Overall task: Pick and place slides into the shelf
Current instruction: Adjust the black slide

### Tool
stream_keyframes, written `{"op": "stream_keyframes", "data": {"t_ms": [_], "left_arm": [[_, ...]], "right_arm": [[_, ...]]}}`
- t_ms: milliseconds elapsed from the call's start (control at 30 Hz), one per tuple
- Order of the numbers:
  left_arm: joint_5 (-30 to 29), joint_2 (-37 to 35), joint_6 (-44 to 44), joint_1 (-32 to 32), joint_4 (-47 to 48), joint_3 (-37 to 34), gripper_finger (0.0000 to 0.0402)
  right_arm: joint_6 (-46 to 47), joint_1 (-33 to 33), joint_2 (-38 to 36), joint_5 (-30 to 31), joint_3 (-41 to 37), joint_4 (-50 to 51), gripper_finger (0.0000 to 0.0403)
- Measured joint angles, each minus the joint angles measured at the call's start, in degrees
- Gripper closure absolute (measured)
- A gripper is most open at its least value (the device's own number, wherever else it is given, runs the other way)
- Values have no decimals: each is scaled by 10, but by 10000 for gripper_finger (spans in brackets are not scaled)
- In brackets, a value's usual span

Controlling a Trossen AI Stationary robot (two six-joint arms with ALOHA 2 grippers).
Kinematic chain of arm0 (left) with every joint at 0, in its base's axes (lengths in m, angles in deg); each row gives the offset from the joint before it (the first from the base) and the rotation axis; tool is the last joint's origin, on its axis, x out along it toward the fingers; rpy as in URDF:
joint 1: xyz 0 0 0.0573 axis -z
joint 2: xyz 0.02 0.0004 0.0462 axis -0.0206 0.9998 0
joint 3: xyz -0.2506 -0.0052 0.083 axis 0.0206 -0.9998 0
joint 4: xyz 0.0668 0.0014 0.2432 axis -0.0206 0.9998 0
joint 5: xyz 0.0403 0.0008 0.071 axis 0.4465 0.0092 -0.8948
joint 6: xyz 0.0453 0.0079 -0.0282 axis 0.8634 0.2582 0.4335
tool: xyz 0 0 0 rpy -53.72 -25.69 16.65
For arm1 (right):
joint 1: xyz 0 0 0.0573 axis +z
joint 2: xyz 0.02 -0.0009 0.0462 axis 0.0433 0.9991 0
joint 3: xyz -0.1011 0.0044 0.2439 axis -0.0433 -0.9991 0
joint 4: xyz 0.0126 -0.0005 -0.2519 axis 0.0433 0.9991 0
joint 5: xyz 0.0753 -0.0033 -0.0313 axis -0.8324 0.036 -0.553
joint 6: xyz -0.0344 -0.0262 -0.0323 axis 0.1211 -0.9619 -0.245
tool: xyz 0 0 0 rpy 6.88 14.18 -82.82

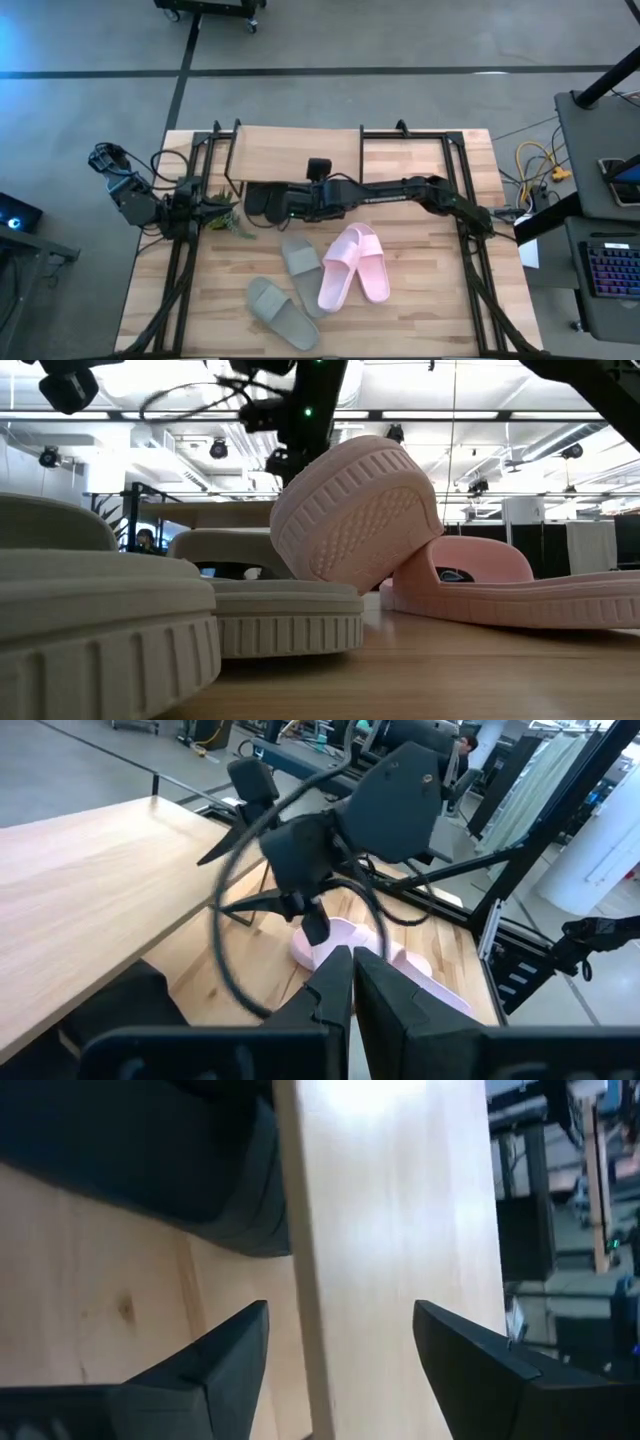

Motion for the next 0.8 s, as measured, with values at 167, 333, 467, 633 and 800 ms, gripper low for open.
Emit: {"op": "stream_keyframes", "data": {"t_ms": [167,333,467,633,800], "left_arm": [[0,0,1,0,0,-1,402],[-1,1,-1,0,0,-1,402],[-1,1,-4,0,0,-1,402],[-1,2,-4,0,0,-2,402],[14,2,-3,0,9,-16,402]], "right_arm": [[72,-10,0,-11,34,18,167],[193,-57,-6,-183,86,31,196],[217,-66,-4,-356,87,68,234],[237,-21,-4,-519,68,66,289],[272,8,1,-515,27,-3,353]]}}
